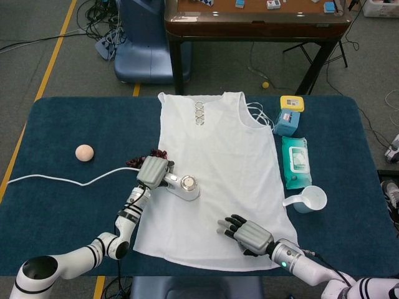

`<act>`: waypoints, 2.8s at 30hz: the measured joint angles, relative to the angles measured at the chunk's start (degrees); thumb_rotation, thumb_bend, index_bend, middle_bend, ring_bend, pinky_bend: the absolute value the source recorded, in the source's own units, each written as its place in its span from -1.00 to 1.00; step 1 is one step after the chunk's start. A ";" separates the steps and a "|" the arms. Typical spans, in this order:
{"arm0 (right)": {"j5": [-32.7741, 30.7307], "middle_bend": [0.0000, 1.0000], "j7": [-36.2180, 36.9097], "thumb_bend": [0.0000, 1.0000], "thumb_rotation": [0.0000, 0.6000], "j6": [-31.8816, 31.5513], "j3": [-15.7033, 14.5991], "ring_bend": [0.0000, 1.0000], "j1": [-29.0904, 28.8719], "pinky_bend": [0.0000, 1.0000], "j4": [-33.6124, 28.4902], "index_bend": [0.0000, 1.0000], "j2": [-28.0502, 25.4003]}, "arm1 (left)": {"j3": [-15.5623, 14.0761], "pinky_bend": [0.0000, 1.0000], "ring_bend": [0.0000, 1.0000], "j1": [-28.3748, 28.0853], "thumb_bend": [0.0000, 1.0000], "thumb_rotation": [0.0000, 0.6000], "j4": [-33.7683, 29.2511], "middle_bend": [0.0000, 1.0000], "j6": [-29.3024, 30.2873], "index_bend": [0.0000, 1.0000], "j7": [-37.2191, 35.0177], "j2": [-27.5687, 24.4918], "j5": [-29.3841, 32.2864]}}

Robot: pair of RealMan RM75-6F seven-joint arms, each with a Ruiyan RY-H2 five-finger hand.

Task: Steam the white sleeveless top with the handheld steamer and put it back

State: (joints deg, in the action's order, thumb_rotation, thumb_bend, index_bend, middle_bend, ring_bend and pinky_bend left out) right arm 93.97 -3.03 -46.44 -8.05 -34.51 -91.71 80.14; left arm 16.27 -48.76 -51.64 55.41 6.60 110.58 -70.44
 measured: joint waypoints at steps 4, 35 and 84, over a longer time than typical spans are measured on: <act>-0.10 -0.98 -0.16 0.98 1.00 -0.16 -0.19 -1.00 -0.09 -0.98 -0.21 -1.00 -0.07 | -0.01 0.27 0.32 0.86 -0.74 1.00 -0.06 0.53 -0.01 0.71 -0.48 -0.89 0.54; 0.24 -0.98 -0.86 0.98 1.00 -1.76 -1.82 -1.00 0.10 -0.98 -1.28 -1.00 -1.05 | -9.54 0.27 0.32 11.38 -0.74 1.00 -18.90 0.53 5.68 0.71 1.62 -15.26 -5.26; 0.05 -0.98 -0.10 0.98 1.00 -1.25 -2.84 -1.00 -0.10 -0.98 -0.70 -1.00 -1.59 | -6.22 0.27 0.30 6.08 -0.74 1.00 -19.47 0.53 0.36 0.70 2.09 -11.44 -2.44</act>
State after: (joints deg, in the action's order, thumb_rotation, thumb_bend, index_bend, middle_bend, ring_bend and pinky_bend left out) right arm 94.02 -3.12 -47.69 -10.89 -34.61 -92.42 78.54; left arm 10.05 -42.68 -71.12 55.77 8.69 99.14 -72.87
